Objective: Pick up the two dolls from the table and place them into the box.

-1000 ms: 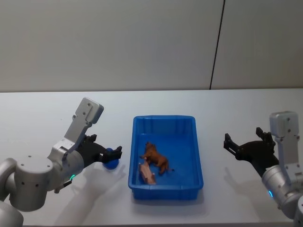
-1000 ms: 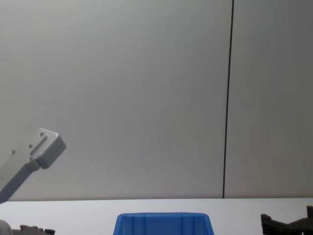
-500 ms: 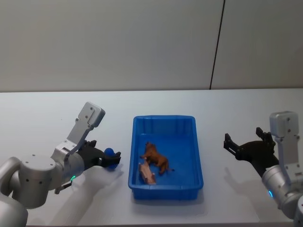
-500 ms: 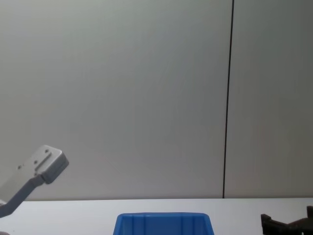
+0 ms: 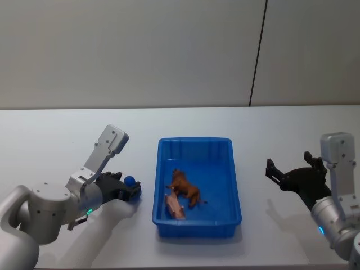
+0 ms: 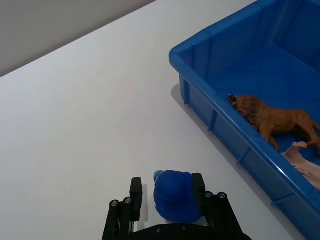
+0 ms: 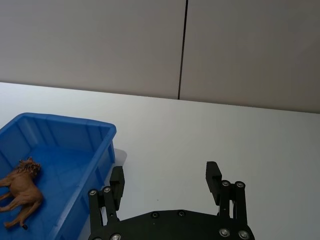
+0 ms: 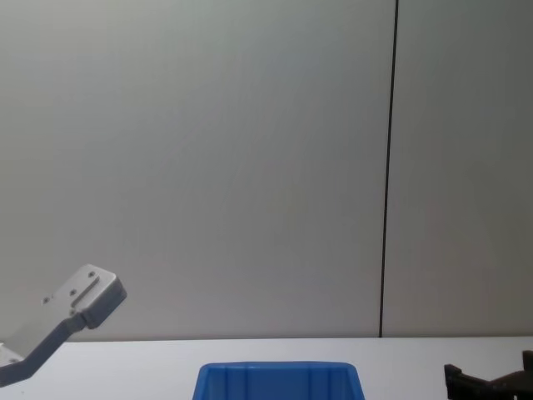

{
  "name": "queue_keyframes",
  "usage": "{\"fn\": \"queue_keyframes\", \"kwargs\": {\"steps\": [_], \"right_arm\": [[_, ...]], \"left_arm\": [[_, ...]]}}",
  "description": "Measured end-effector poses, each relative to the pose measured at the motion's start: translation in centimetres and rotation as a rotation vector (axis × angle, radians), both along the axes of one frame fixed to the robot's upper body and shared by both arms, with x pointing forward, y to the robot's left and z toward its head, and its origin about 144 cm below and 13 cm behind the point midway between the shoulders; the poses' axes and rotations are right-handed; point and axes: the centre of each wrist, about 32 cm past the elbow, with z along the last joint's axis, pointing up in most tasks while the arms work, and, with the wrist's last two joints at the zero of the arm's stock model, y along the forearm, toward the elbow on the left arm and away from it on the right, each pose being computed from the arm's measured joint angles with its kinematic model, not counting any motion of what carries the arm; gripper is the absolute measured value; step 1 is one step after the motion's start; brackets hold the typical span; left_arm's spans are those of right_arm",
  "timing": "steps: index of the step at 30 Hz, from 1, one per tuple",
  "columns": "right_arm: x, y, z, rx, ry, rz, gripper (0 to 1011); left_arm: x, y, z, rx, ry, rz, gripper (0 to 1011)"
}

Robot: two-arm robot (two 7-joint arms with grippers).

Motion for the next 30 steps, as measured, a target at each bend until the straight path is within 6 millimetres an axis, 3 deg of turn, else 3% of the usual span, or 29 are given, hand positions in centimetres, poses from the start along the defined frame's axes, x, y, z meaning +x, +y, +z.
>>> {"fn": "queue_keyframes", "kwargs": {"steps": [6,11,22,30], "right_arm": [[0.0,0.0,0.0,0.000,0.000,0.000,1001],[0.0,0.0,0.0,0.000,0.000,0.000,1001],[0.0,0.0,0.0,0.000,0.000,0.000,1001],[0.0,0.0,0.0,0.000,0.000,0.000,1001]], "left_arm": [[0.5,-0.1,-0.3,0.005,-0.002,-0.007,443],[0.9,-0.1,-0.6,0.007,-0.004,-0.012,335],[1.3,-0.1,-0.7,0.009,-0.014,-0.019,257],[1.3,-0.2,1.0,0.022,-0.078,-0.022,215]]}}
